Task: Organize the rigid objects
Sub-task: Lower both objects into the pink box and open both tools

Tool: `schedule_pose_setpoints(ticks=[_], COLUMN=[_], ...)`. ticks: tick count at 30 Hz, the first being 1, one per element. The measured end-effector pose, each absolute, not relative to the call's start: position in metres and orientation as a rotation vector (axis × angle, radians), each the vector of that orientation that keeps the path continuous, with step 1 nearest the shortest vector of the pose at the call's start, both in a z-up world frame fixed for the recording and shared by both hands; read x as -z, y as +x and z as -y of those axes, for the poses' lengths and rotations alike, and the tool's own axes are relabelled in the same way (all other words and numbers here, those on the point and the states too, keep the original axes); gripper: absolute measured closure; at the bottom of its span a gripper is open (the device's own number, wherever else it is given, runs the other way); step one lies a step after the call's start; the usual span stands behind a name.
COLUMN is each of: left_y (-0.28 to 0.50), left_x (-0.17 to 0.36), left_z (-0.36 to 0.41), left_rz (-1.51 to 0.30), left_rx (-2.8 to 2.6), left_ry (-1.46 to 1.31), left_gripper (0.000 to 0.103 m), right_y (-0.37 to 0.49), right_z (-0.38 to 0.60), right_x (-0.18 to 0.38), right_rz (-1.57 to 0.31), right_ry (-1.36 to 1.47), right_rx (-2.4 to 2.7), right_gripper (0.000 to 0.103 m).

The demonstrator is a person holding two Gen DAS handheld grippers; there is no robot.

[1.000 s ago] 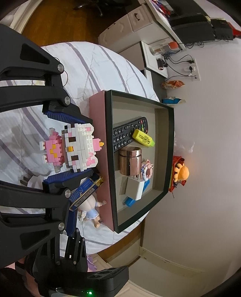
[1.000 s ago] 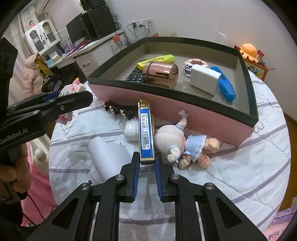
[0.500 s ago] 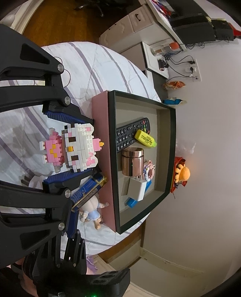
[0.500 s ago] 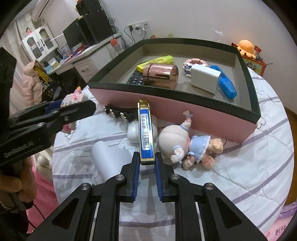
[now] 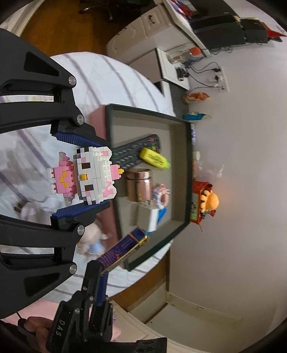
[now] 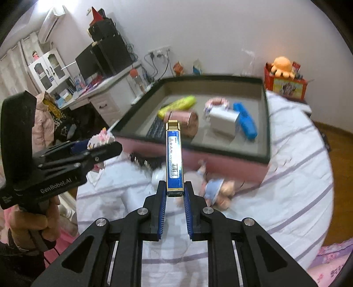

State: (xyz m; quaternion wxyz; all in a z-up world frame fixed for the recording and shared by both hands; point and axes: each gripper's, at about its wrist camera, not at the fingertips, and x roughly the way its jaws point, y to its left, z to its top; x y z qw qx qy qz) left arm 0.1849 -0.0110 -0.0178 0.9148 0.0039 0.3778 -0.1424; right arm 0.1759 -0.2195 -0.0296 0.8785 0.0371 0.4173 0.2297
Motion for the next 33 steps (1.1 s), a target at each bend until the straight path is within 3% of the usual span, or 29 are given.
schedule_pose_setpoints(ticks=[12, 28, 29, 32, 33], left_y=[0.269, 0.321, 0.321, 0.316, 0.312], left_x=[-0.003, 0.041, 0.04, 0.033, 0.029], left_z=[0.021, 0.036, 0.036, 0.031, 0.028], left_rz=[-0.745, -0.861, -0.859, -0.829, -0.802], left_rx=[0.279, 0.261, 0.258, 0.224, 0.208], left_ry=[-0.004, 0.033, 0.033, 0.024, 0.016], left_gripper=[0.056, 0.056, 0.051, 0.011, 0.007], right_y=[0.238, 0.299, 0.299, 0.298, 0.297], right_z=[0.218, 0.194, 0.193, 0.194, 0.195], right_x=[-0.011, 0.038, 0.039, 0.036, 0.034], right_rz=[-0.803, -0.942, -0.942, -0.927, -0.921], right_ry=[0.029, -0.014, -0.021, -0.02, -0.016], right_rx=[-0.421, -0.395, -0.389, -0.383, -0.382], right_gripper=[0.088, 0.087, 0.087, 0.085, 0.08])
